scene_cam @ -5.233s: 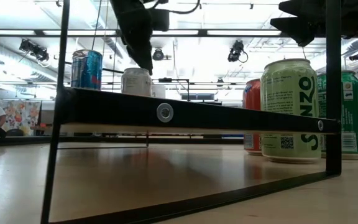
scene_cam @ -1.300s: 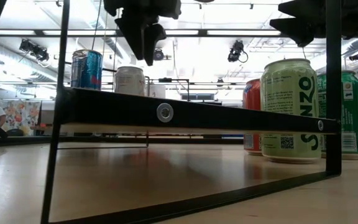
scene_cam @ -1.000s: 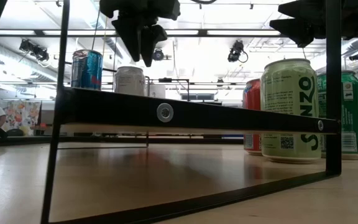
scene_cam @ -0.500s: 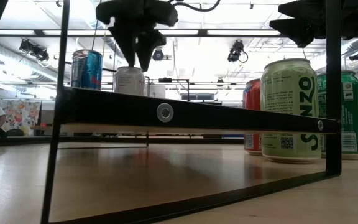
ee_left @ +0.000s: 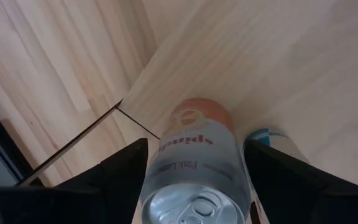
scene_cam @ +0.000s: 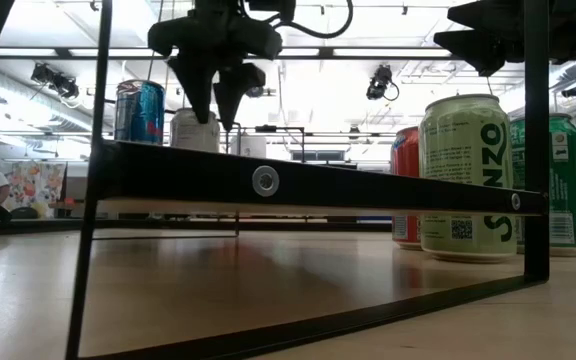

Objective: Place canned beverage on shelf
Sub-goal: Put the orange white soda can on the shelf

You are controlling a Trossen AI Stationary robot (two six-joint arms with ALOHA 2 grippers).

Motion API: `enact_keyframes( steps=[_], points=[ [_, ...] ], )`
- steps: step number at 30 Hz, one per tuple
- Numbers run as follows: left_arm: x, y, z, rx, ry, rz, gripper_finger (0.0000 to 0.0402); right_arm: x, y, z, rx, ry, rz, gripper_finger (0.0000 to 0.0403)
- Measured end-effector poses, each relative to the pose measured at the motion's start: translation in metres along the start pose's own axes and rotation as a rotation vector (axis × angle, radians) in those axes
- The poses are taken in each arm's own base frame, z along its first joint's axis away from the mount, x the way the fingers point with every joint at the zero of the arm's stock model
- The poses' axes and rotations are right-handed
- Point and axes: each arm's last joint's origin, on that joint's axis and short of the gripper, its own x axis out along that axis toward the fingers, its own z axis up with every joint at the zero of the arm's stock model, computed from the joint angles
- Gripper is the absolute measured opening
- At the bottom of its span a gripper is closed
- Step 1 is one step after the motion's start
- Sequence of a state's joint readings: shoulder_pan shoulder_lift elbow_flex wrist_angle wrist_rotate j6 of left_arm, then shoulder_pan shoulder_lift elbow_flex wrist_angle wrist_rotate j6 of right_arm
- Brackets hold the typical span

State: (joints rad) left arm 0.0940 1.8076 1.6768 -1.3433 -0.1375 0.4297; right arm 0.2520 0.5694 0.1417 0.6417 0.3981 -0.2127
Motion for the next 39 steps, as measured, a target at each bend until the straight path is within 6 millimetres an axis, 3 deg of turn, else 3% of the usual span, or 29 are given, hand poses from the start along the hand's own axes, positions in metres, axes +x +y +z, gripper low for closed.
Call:
enact_keyframes(
  steps=[4, 10, 14, 19, 26, 39],
  points=[
    [-0.004, 0.002, 0.002, -0.093, -0.024, 0.01, 0.0277, 0.0, 0.0, 0.0, 0.0, 0.0, 0.0, 0.0318],
    [-0.032, 0.005, 0.001, -0.174, -0.058, 0.022, 0.0276, 0.0, 0.0, 0.001, 0.004, -0.009, -0.002, 0.0318],
    [-0.043, 0.007, -0.008, -0.186, 0.013, 0.074, 0.0276, 0.0, 0.0, 0.001, 0.004, -0.009, -0.002, 0.0318],
    [-0.041, 0.008, -0.012, -0.172, 0.081, 0.141, 0.0276, 0.0, 0.0, 0.001, 0.008, -0.01, 0.004, 0.0318],
    [-0.019, 0.004, -0.013, -0.133, 0.132, 0.128, 0.0276, 0.0, 0.0, 0.001, 0.008, -0.01, 0.006, 0.0318],
    [-0.018, 0.002, -0.009, -0.14, 0.097, 0.128, 0.0276, 0.0, 0.0, 0.001, 0.009, -0.014, 0.005, 0.0318]
  ],
)
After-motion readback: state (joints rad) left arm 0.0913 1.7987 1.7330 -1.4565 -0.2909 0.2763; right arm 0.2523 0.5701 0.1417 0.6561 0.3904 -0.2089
